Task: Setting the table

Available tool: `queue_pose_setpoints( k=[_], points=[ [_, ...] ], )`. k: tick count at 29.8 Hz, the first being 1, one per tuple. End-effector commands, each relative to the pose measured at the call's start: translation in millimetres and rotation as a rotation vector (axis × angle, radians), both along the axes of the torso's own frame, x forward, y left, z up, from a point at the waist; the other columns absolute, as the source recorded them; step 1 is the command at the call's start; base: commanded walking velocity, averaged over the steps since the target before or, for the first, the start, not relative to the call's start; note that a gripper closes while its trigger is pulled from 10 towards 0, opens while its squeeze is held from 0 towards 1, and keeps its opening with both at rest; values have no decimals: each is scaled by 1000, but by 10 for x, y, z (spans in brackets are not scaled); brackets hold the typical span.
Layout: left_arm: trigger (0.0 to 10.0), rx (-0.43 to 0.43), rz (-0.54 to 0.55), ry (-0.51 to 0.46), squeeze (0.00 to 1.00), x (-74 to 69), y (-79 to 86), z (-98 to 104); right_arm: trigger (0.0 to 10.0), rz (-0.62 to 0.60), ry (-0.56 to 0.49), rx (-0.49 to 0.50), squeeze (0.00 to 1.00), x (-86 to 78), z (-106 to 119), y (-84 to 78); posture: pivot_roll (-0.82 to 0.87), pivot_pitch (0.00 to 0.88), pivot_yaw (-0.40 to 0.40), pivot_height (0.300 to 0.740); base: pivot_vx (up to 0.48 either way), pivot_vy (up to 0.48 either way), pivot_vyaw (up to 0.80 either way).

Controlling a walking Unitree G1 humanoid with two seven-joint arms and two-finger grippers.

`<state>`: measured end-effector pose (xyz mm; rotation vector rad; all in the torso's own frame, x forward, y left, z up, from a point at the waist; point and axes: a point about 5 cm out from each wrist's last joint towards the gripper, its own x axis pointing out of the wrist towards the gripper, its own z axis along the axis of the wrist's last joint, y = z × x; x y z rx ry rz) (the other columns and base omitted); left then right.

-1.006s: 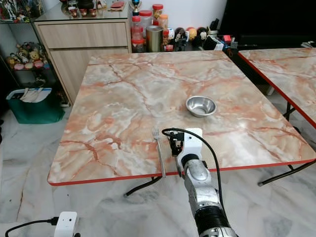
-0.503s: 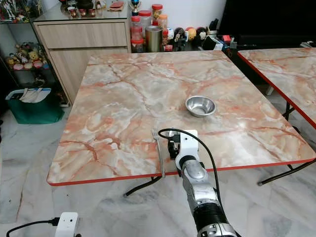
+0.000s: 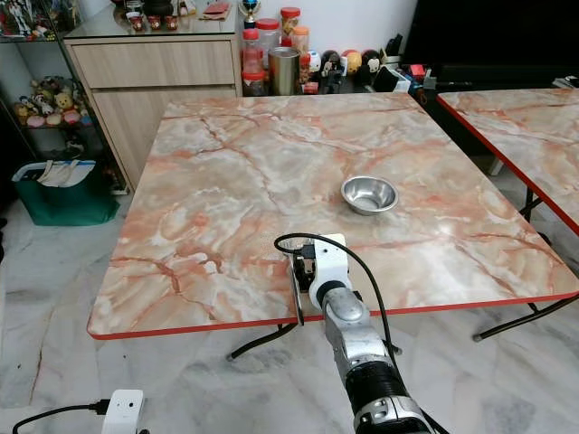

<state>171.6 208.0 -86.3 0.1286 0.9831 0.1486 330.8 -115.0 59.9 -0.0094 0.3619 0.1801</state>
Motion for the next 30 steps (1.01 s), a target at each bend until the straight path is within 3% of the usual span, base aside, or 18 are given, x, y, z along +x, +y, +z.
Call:
queue_pose_setpoints(
  k=[1,16,30],
  points=[
    [10000,-2,11,16,0,-41,4,-19,10000,-5,-1,-9,0,27,22,-4,-50,0,-34,740,0,0,0],
    [10000,2,7,18,0,-35,11,-16,10000,-45,25,-32,0,20,-23,-85,-52,0,-30,740,0,0,0],
    [10000,3,11,31,0,-53,26,-23,10000,-64,144,-63,0,-64,-205,-123,-49,0,-32,740,0,0,0]
  ],
)
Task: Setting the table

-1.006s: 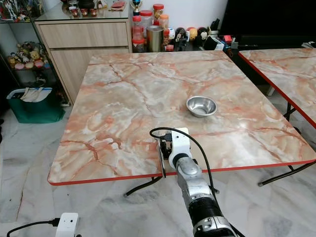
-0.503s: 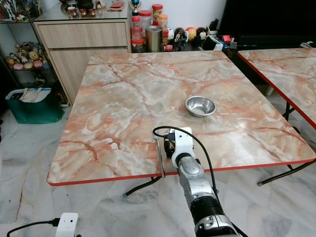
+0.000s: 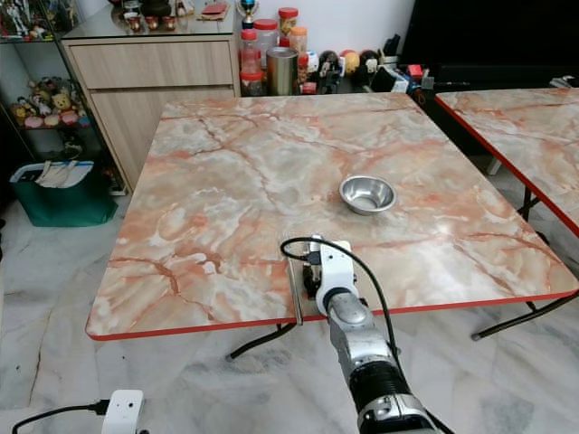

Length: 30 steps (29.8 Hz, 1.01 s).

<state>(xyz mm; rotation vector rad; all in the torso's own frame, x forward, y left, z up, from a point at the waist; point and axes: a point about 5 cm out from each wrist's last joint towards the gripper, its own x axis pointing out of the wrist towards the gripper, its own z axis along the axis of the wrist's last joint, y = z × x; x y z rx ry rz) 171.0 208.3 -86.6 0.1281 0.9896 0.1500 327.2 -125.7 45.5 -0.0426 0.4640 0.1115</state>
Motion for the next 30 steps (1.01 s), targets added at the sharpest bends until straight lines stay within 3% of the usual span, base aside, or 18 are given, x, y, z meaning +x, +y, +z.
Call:
queue_pose_setpoints(
  k=[1,4,5,6,7,30],
  points=[
    [10000,3,9,25,0,-46,24,-19,10000,-3,52,-11,0,-33,-69,-15,-51,0,-30,740,0,0,0],
    [10000,2,10,26,0,-47,24,-20,10000,13,70,-18,0,-54,-107,-4,-51,0,-30,740,0,0,0],
    [10000,1,11,26,0,-48,24,-20,9373,22,78,-13,0,-65,-123,8,-51,0,-30,740,0,0,0],
    [10000,1,11,26,0,-48,24,-20,9373,22,78,-13,0,-65,-123,8,-51,0,-30,740,0,0,0],
    [10000,0,12,26,0,-49,25,-21,0,26,79,-7,0,-69,-125,18,-51,0,-30,740,0,0,0],
    [10000,-1,10,28,0,-52,20,-23,0,41,68,-6,0,-28,-65,29,-39,0,-36,740,0,0,0]
  ],
)
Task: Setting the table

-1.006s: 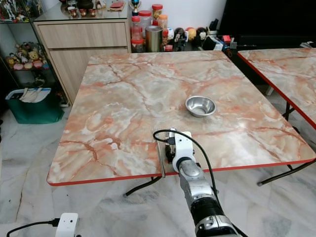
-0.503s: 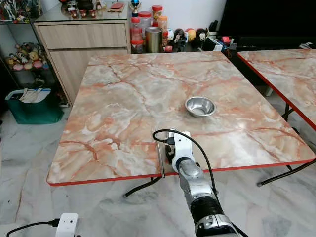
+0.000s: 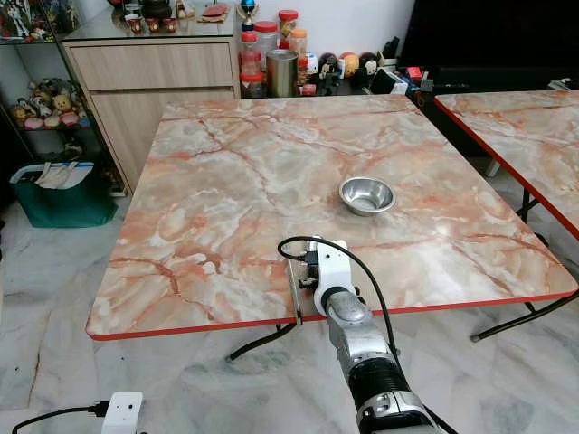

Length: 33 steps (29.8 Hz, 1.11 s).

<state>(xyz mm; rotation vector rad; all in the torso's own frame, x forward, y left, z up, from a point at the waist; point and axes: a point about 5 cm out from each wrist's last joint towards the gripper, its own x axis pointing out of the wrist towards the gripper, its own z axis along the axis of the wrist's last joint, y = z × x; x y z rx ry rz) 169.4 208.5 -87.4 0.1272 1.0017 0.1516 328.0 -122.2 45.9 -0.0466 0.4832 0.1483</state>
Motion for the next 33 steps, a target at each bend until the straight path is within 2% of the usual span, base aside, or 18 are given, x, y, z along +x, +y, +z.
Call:
queue_pose_setpoints(
  k=[1,20,21,22,25,26,28,30,32,33],
  points=[
    [10000,1,7,16,0,-38,19,-15,0,6,47,-11,0,-35,-68,-4,-39,0,-36,740,0,0,0],
    [10000,5,-2,12,0,-24,26,-7,0,0,29,-4,0,-36,-54,13,-35,0,-30,740,0,0,0],
    [10000,5,-2,12,0,-22,21,-7,10000,18,-73,-31,0,9,73,53,-35,0,-30,740,0,0,0],
    [10000,5,-2,12,0,-22,17,-8,10000,33,-143,-42,0,37,170,85,-35,0,-30,740,0,0,0],
    [10000,5,-3,11,0,-25,15,-9,10000,34,-207,-28,0,74,285,108,-36,0,-28,740,0,0,0],
    [10000,4,-1,5,0,-22,13,-7,10000,58,-308,-32,0,123,466,157,-38,0,-28,740,0,0,0],
    [10000,3,0,0,0,-18,11,-5,10000,73,-377,-29,0,150,597,197,-39,0,-28,740,0,0,0],
    [10000,2,-1,0,0,-17,9,-5,10000,75,-396,-23,0,157,636,208,-39,0,-28,740,0,0,0],
    [10000,3,2,-1,0,-10,10,-2,10000,84,-501,-11,0,191,842,263,-40,0,-32,740,0,0,0],
    [10000,4,2,0,0,-10,10,-3,10000,85,-521,-14,0,195,878,271,-40,0,-32,740,0,0,0]
  ],
)
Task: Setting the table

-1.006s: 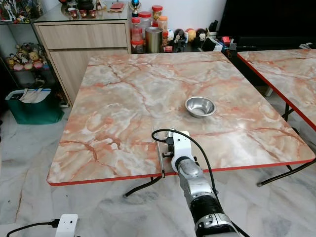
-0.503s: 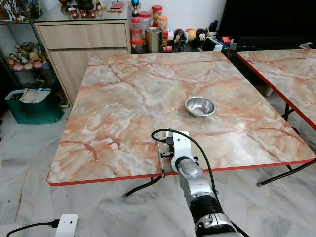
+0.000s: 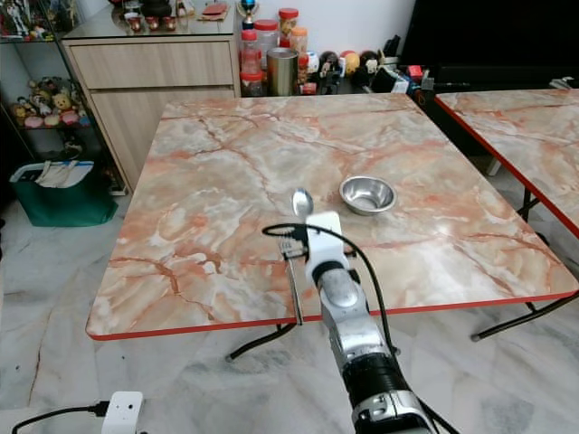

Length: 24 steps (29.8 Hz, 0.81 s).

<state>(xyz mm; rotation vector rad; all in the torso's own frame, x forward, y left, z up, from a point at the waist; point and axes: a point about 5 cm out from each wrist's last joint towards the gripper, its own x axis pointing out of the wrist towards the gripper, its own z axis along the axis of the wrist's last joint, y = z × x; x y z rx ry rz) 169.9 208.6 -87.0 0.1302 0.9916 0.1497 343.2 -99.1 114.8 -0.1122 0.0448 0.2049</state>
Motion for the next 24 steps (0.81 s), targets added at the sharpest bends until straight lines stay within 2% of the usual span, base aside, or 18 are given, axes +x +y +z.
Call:
queue_pose_setpoints(
  k=[1,5,24],
  points=[
    [10000,3,6,11,0,-15,8,-7,10000,22,-111,7,0,49,243,67,-42,0,-33,740,0,0,0],
    [10000,5,-5,9,0,-6,-2,-5,10000,66,-169,28,0,46,358,143,-42,0,-33,740,0,0,0],
    [10000,12,2,7,0,-10,14,-3,10000,108,-198,31,0,1,407,209,-47,0,-29,740,0,-441,0]
  ],
)
